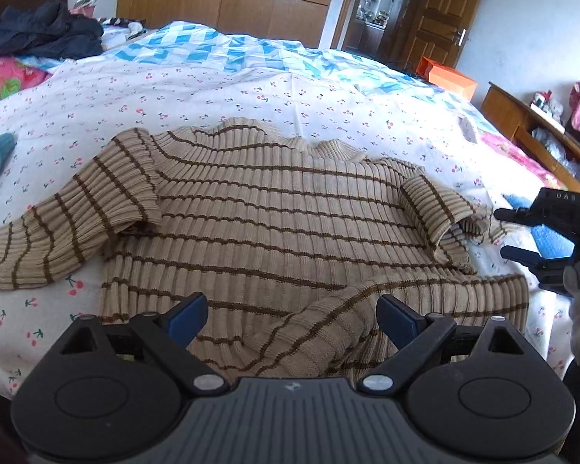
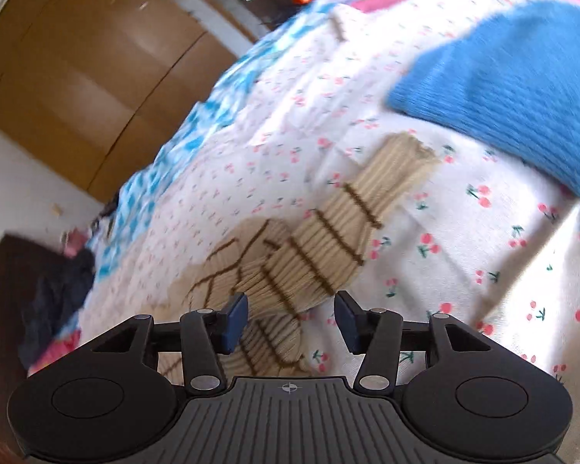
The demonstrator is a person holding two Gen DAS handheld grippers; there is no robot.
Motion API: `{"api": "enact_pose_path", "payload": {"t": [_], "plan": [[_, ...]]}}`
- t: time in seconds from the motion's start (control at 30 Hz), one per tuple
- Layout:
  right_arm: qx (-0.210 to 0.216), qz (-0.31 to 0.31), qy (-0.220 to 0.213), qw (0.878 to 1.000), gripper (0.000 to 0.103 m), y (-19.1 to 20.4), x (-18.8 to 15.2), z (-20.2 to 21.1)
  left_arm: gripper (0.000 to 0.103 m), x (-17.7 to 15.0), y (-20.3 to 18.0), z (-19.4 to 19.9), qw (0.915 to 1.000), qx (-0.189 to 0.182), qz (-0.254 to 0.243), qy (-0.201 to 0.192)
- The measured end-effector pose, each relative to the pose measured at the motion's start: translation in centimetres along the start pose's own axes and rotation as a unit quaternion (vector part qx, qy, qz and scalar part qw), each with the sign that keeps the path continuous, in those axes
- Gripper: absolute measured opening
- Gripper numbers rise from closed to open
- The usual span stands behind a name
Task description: Fold small clothes
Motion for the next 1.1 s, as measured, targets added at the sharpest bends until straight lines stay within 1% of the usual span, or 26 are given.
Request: {"api": "enact_pose_path", "payload": {"t": [0.07, 0.13, 0.17, 0.27, 0.33, 0.37, 0.4, 0.43, 0.5, 0.57, 0.63, 0.7, 0.73, 0.77, 0.8, 0.87, 0.9, 0.93, 1.0, 1.03, 1.1], "plan": [[0.030, -0.081, -0.004, 0.996, 0.051, -2.5, 0.3, -0.9, 0.098, -0.2, -0.5, -0.3, 0.9999, 0.004, -0.012, 0.001], [0.056, -0.131, -0.011, 0.990, 0.053, -3.8, 0.6, -1.8, 0.098, -0.5, -1.0, -0.6, 0.9998, 0.006, -0.021, 0.004], [0.059, -0.140, -0.014, 0.988, 0.054, -4.0, 0.9, -2.3, 0.098, -0.6, -1.3, -0.7, 0.9997, 0.006, -0.025, 0.007], [0.045, -0.138, -0.018, 0.989, 0.052, -4.1, 1.4, -3.8, 0.098, -1.0, -2.1, -1.0, 0.9991, 0.005, -0.040, 0.013], [0.039, -0.139, -0.017, 0.989, 0.044, -3.9, 1.5, -4.6, 0.098, -1.3, -2.5, -1.1, 0.9987, 0.006, -0.048, 0.018], [0.035, -0.134, -0.016, 0.990, 0.038, -3.5, 1.6, -5.0, 0.098, -1.5, -2.7, -1.1, 0.9985, 0.006, -0.050, 0.020], [0.026, -0.126, -0.014, 0.992, 0.022, -3.4, 1.7, -5.1, 0.098, -1.6, -2.8, -1.0, 0.9984, 0.005, -0.052, 0.021], [0.018, -0.116, -0.011, 0.993, 0.014, -3.2, 1.7, -5.1, 0.098, -1.6, -2.9, -1.0, 0.9984, 0.004, -0.053, 0.020], [0.021, -0.115, -0.016, 0.993, 0.012, -3.2, 1.8, -4.6, 0.098, -1.5, -2.9, -0.8, 0.9985, -0.001, -0.051, 0.017], [0.031, -0.109, -0.035, 0.993, 0.012, -2.7, 2.4, -3.0, 0.098, -1.3, -2.7, -0.6, 0.9988, -0.010, -0.045, 0.015], [0.045, -0.085, -0.057, 0.994, 0.012, -0.9, 3.4, -1.6, 0.098, -1.0, -2.5, -0.3, 0.9991, -0.018, -0.036, 0.011], [0.068, -0.043, -0.067, 0.994, 0.012, 2.5, 4.4, -0.7, 0.098, -0.7, -2.2, 0.2, 0.9994, -0.025, -0.025, 0.002], [0.080, -0.016, -0.065, 0.994, 0.012, 4.7, 4.5, -0.6, 0.098, -0.6, -1.9, 0.6, 0.9994, -0.028, -0.019, -0.004], [0.094, 0.013, -0.057, 0.994, 0.012, 7.0, 4.3, -0.7, 0.098, -0.4, -1.6, 0.9, 0.9994, -0.031, -0.012, -0.009], [0.111, 0.041, -0.042, 0.992, 0.015, 9.4, 3.8, -1.2, 0.098, -0.2, -1.4, 1.1, 0.9993, -0.034, -0.006, -0.014], [0.150, 0.114, 0.023, 0.982, 0.018, 14.6, 1.8, -2.9, 0.098, 0.1, -0.8, 1.6, 0.9991, -0.035, 0.007, -0.023], [0.154, 0.145, 0.047, 0.976, 0.022, 16.5, 0.7, -3.5, 0.098, 0.2, -0.4, 1.8, 0.9990, -0.035, 0.014, -0.025], [0.155, 0.180, 0.060, 0.970, 0.023, 18.4, -0.5, -4.0, 0.098, 0.3, 0.0, 2.0, 0.9987, -0.037, 0.022, -0.027], [0.144, 0.227, 0.053, 0.962, 0.026, 20.2, -1.9, -4.1, 0.098, 0.6, 0.8, 2.3, 0.9977, -0.042, 0.042, -0.032], [0.139, 0.235, 0.049, 0.961, 0.029, 20.4, -2.2, -4.0, 0.098, 0.7, 1.2, 2.4, 0.9970, -0.047, 0.051, -0.033], [0.130, 0.236, 0.051, 0.962, 0.031, 19.8, -2.4, -3.8, 0.098, 1.2, 1.8, 2.4, 0.9959, -0.054, 0.064, -0.036]]}}
Point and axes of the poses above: each gripper's, at about its wrist camera, not at the fingertips, and z roughly against the way its jaws point, y to its left, x to its top, the point moved 1 cm from there along -z, roughly the way its jaws point, and after that the axes turned 9 degrees about z, right-handed, at the moved point
